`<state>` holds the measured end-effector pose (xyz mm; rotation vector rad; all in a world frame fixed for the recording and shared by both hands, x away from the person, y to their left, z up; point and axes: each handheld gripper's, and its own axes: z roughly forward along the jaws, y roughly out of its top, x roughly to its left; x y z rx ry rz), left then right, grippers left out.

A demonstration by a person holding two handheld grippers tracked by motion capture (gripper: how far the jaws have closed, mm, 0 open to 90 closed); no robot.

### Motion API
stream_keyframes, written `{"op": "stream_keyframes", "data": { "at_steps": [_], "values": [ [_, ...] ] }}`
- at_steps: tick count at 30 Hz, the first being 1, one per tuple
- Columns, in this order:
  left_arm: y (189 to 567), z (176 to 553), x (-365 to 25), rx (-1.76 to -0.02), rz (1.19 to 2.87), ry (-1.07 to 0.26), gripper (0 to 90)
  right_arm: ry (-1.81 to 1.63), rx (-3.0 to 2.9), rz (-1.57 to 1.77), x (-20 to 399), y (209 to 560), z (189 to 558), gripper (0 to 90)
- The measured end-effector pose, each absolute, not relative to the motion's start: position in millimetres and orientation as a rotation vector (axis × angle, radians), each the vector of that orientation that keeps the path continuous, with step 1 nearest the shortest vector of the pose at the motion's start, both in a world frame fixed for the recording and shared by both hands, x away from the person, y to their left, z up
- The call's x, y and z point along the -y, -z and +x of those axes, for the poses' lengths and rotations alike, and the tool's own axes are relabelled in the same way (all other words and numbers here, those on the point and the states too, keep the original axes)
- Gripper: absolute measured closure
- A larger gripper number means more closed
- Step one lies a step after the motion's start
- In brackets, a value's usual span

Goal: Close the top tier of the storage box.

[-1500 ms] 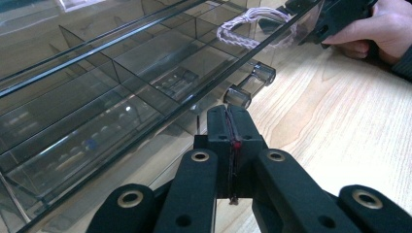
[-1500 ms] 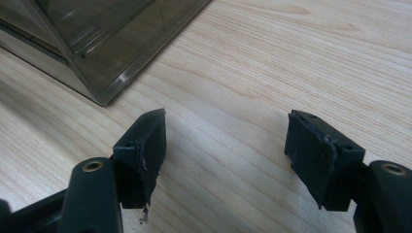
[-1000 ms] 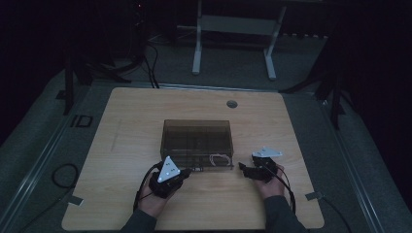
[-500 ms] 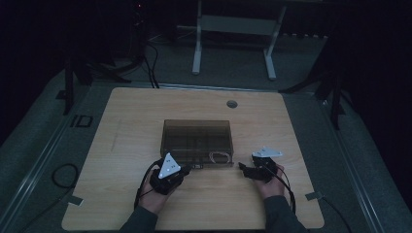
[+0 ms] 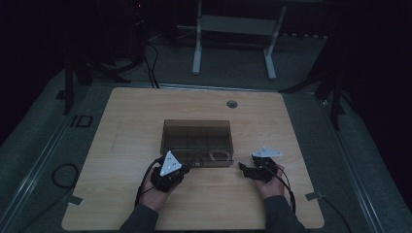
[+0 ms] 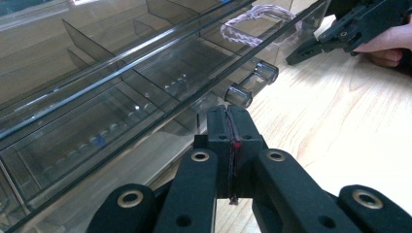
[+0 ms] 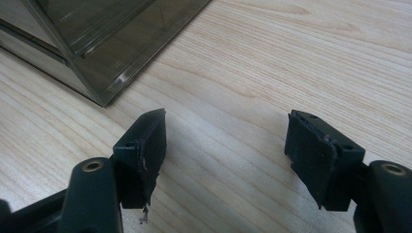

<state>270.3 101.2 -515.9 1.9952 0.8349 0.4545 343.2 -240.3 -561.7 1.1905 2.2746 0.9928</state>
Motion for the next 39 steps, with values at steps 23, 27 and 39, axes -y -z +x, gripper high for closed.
{"op": "stream_keyframes", "data": {
  "at_steps": [23,27,39],
  "values": [
    [513.2,278.7,-101.7,-0.844,1.995,-0.475,89.6,-0.993,-2.274,1.191,240.2,561.7,343.1,31.3],
    [513.8,280.0,-101.9,-0.848,1.995,-0.473,89.6,-0.993,-2.274,1.192,240.2,561.7,343.1,31.3],
    [513.8,284.2,-100.5,-0.859,2.002,-0.484,89.6,-0.993,-2.274,1.192,240.2,561.6,343.1,31.3]
  ]
}}
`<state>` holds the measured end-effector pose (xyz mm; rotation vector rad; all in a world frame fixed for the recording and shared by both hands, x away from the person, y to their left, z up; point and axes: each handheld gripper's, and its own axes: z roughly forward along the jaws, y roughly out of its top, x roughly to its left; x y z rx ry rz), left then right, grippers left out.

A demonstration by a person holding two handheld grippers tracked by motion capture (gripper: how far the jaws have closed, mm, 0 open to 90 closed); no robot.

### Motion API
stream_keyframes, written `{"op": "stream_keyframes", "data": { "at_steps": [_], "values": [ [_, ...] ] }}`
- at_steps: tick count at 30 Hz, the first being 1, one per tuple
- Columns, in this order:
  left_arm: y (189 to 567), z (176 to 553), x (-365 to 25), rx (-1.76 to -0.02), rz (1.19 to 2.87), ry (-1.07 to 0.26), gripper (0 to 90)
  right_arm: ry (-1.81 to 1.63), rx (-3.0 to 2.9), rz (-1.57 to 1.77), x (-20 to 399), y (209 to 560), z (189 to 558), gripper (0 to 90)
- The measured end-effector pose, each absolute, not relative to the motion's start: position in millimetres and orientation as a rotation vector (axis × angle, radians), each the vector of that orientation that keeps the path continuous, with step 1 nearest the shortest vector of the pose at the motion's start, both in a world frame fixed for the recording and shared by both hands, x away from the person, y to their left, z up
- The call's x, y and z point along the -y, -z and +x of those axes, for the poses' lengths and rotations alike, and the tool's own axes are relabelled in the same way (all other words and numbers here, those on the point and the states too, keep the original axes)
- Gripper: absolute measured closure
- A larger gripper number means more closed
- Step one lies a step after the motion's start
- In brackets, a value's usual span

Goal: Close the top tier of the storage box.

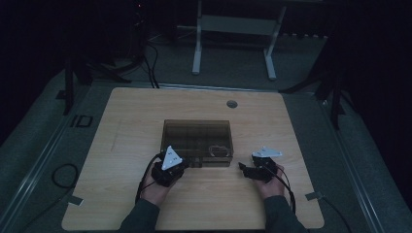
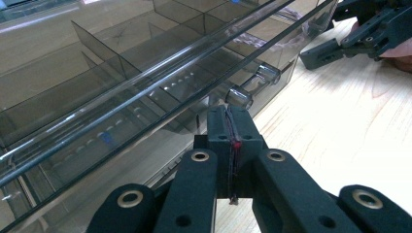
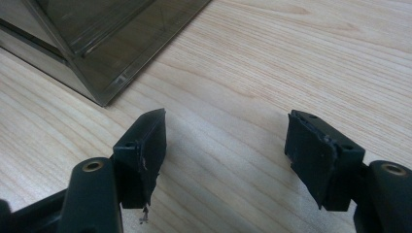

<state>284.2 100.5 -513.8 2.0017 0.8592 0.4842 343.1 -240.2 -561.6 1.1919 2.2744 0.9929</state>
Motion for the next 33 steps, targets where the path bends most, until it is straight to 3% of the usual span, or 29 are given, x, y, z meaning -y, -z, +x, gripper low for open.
{"op": "stream_keyframes", "data": {
  "at_steps": [33],
  "values": [
    [514.2,296.6,-97.0,-0.89,2.001,-0.508,89.5,-0.995,-2.273,1.193,240.1,561.7,343.1,31.3]
  ]
}}
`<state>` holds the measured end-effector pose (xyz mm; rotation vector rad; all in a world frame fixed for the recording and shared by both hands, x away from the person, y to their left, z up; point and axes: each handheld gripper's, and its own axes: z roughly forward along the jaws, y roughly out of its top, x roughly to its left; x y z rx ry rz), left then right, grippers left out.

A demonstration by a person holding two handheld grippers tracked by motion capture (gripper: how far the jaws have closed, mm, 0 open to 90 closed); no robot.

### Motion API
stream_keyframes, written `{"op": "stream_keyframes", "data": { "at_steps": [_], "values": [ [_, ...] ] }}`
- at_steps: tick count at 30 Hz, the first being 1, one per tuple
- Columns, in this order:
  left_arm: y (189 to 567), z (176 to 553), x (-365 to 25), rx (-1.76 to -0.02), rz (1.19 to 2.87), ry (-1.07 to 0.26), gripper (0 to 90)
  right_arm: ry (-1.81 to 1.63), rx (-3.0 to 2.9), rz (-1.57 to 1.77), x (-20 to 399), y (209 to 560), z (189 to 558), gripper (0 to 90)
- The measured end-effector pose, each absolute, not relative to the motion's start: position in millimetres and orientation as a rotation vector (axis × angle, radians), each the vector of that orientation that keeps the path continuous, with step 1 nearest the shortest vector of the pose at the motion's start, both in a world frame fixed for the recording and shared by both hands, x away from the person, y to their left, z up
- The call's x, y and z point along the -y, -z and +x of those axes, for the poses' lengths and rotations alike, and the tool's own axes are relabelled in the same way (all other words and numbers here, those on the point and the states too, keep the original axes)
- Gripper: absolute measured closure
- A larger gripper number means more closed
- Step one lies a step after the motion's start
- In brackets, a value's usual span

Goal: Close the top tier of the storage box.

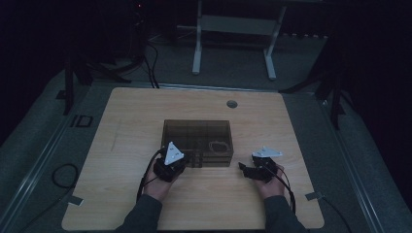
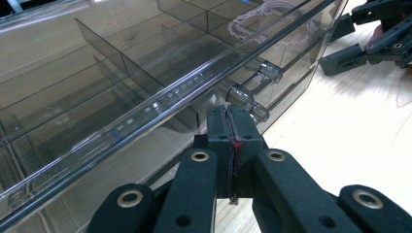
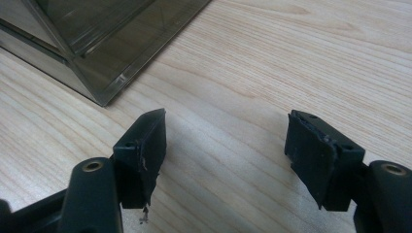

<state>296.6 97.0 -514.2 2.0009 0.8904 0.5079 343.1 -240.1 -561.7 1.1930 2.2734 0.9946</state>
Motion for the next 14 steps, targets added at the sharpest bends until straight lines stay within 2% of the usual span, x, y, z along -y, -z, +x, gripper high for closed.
{"op": "stream_keyframes", "data": {
  "at_steps": [14],
  "values": [
    [513.7,280.2,-115.7,-0.9,1.988,-0.52,88.3,-0.994,-2.274,1.193,240.1,561.7,343.1,31.3]
  ]
}}
